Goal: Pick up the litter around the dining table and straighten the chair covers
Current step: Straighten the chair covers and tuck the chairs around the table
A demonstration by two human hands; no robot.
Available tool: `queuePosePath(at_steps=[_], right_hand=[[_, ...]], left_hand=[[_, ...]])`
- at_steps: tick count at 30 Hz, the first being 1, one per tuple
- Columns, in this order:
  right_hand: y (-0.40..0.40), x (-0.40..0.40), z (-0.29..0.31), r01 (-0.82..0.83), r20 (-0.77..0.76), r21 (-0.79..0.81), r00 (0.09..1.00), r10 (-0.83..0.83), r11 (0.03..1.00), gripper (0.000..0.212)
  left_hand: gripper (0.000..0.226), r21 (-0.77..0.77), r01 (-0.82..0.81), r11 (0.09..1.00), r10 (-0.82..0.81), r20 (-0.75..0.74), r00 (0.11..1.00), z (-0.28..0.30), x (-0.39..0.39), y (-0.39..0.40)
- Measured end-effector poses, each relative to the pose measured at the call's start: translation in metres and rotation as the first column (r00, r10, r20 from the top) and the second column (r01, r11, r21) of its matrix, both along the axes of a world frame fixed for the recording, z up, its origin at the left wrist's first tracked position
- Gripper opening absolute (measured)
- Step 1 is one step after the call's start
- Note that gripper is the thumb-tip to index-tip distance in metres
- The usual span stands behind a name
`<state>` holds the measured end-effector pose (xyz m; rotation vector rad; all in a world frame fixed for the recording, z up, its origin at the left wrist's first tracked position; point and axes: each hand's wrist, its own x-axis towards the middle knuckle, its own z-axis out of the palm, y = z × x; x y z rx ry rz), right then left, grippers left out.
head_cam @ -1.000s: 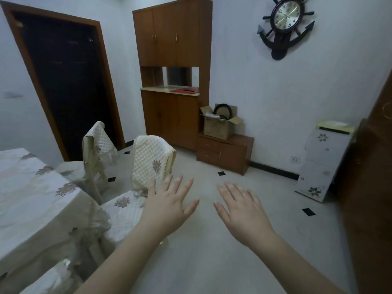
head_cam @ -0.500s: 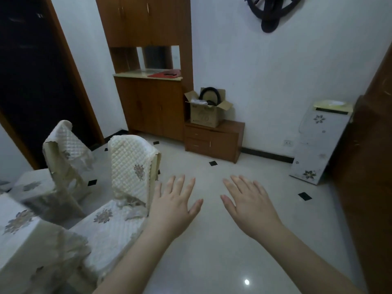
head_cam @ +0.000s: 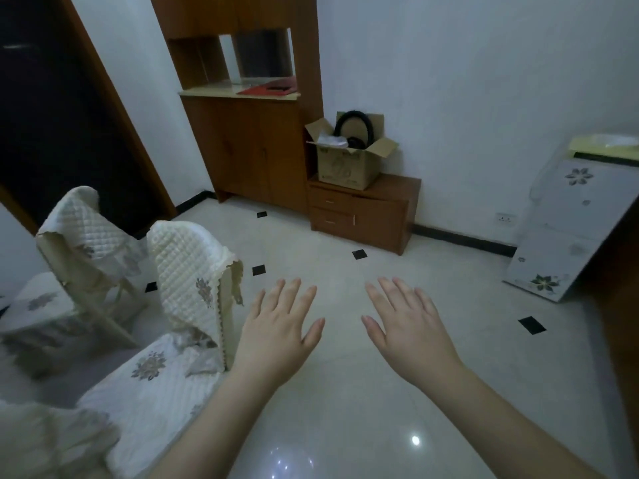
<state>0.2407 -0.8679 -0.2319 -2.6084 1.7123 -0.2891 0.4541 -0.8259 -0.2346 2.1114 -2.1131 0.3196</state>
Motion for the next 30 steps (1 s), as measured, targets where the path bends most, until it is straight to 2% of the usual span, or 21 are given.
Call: queuePosePath(at_steps=[5,11,20,30], right_hand=[[-0.061,0.04,-0.01,-0.103,0.01,0.016,0.995,0.103,0.995,0.064],[-0.146,0.113,-0.023,-0.221,0.006,0.027,0.975,0.221,0.975,0.072],[-0.271,0.216,-0.016,-0.267,-0.029,-0.003,0.963,0.267,0.964,0.07],[-0.405,0.281,-0.045,-0.322,-0.014,0.091,0.946,0.324,0.942,0.062]], left_hand=[[0.058,0.042,-0.083,0.996,0.086,-0.056,0.995,-0.016,0.035,-0.043],[0.058,0.004,-0.177,0.984,0.177,-0.08,0.981,-0.03,0.107,-0.116],[0.066,0.026,-0.253,0.967,0.253,-0.167,0.953,-0.046,0.22,-0.221],[0.069,0.092,-0.296,0.951,0.31,-0.253,0.917,-0.086,0.276,-0.343]])
